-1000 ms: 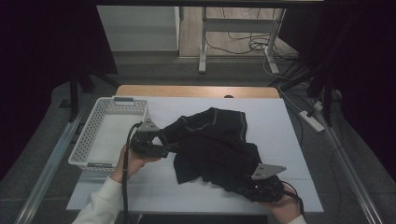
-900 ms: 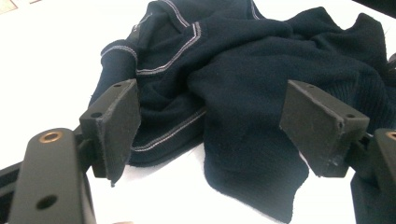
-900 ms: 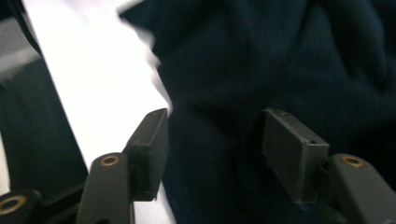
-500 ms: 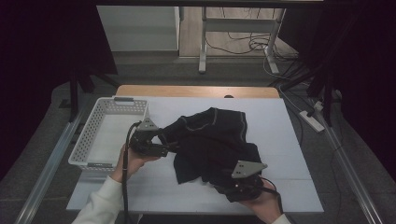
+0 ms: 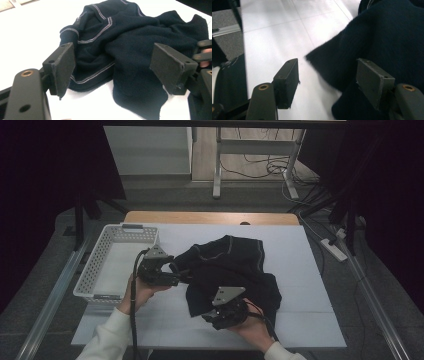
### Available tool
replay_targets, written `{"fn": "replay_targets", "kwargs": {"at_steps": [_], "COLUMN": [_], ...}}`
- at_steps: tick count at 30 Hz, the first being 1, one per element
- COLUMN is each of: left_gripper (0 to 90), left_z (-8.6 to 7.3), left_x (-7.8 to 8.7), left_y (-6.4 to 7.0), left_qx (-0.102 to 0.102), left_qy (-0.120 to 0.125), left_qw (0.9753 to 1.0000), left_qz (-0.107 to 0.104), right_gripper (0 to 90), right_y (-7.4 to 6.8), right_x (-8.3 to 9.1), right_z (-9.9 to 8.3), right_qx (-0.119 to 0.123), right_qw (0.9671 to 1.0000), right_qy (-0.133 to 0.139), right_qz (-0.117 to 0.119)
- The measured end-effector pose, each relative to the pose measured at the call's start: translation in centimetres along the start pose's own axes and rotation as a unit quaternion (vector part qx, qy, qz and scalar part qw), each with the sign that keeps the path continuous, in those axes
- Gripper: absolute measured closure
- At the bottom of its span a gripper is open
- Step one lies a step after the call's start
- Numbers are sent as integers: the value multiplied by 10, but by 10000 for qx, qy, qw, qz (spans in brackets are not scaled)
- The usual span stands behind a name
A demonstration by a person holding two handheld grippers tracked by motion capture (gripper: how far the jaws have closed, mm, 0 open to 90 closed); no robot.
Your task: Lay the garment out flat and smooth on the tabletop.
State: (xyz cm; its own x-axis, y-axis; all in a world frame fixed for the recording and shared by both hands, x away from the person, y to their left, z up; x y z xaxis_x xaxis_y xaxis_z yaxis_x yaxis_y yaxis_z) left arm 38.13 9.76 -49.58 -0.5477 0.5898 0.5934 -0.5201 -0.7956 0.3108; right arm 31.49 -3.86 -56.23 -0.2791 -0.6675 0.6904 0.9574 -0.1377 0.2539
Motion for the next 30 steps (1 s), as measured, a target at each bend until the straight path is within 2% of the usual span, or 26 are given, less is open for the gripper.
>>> {"fn": "replay_targets", "kwargs": {"at_steps": [4,11,14,18,21,25,30], "left_gripper": [212,212,212,213,215,215,217], "left_z": [0,0,1,0,-1,-1,-2], "left_x": [2,2,2,2,1,-1,-1], "left_y": [-2,-3,-2,-2,-1,-1,0], "left_qx": [22,32,25,30,20,19,22], "left_qy": [21,27,31,29,4,-17,-24], "left_qw": [10000,10000,10000,10000,10000,10000,10000], "left_qz": [5,8,9,9,13,17,16], "right_gripper": [343,340,343,354,396,487,690], "right_y": [9,34,38,37,35,37,34], "right_x": [-20,-47,-52,-52,-56,-56,-53], "right_z": [2,-7,-11,-12,-14,-15,-14], "right_qx": [-6,-318,-469,-462,-375,-434,-495], "right_qw": [9998,9981,9975,9972,9971,9970,9967], "right_qy": [-216,-523,-531,-581,-669,-636,-630], "right_qz": [-53,-113,-17,-7,17,18,160]}}
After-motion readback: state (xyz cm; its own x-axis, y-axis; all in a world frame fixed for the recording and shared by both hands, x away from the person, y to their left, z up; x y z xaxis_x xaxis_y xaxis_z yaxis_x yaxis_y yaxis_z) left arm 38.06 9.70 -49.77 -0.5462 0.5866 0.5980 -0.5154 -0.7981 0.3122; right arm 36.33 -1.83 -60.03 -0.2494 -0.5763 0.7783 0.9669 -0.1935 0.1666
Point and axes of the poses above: each handheld gripper's, and its own axes: x roughly backward along the jaws, z roughly out of its top, y roughly to its right, the point moved 10 cm from there along -x, roughly forward along the jaws, and after that the axes turned 15 degrees about x, right-handed, at the moved point
